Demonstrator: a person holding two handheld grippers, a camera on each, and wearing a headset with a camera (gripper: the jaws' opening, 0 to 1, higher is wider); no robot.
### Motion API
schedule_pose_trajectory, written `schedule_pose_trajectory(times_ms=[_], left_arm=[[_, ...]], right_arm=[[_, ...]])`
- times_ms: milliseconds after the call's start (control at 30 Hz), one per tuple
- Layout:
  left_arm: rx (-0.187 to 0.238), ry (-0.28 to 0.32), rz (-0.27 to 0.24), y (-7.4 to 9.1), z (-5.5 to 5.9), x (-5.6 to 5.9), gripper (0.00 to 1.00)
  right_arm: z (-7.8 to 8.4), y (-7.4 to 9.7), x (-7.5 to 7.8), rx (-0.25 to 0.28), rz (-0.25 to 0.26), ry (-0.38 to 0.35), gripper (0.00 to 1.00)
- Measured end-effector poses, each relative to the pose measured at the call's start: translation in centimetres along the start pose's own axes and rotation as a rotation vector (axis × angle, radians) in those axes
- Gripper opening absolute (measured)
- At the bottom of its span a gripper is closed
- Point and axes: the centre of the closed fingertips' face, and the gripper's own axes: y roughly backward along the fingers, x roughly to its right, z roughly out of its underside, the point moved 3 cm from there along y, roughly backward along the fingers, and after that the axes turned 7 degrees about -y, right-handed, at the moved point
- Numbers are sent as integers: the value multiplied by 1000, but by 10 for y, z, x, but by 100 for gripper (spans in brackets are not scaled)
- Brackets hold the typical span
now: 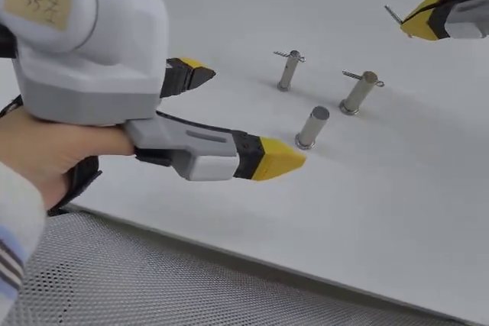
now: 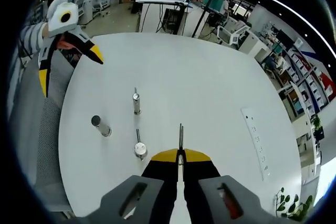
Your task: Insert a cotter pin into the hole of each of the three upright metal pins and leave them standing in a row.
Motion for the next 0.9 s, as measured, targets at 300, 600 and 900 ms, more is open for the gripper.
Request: schedule_pose_trajectory(times_ms=[300, 600, 900], left_arm=[[1, -9, 19, -3, -8, 3, 80], [45, 56, 83, -11, -27, 10, 68], [70, 107, 175, -23, -43, 25, 48]], right_arm=[[6, 28, -40, 74, 57, -1, 0], [7, 48, -68, 141, 126, 25, 0], [0, 59, -95, 183, 164, 88, 0]])
